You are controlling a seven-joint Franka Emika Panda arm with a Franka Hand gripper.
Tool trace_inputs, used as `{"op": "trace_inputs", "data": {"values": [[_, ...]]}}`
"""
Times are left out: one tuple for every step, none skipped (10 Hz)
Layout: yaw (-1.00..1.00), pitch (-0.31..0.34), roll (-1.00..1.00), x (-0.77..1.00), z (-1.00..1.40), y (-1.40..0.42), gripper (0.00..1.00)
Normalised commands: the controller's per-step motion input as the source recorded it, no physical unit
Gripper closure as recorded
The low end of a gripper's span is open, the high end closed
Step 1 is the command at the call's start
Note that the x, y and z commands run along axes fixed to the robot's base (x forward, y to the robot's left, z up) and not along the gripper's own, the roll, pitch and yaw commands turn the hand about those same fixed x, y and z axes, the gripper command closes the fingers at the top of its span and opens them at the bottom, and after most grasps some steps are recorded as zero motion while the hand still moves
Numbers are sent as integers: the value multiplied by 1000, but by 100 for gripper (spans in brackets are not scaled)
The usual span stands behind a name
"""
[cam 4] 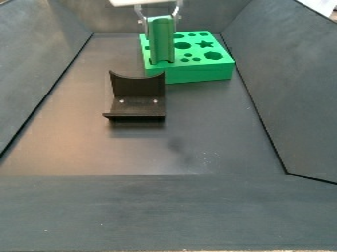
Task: Pick up the arch object. Move up. Place the arch object on the fixture. Regrasp the arch object. Move to above the board. Insert the arch object.
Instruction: Insert the arch object.
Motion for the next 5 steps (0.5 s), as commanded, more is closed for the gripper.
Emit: {"op": "trace_inputs", "data": {"values": [[-43, -70, -290, 0, -266, 126, 100], [-131, -67, -339, 0, -269, 54, 100], [-171, -89, -377, 0, -229, 0, 100], [-149, -100, -410, 0, -191, 0, 100], [-111, -96, -414, 0, -194, 0, 100]]}}
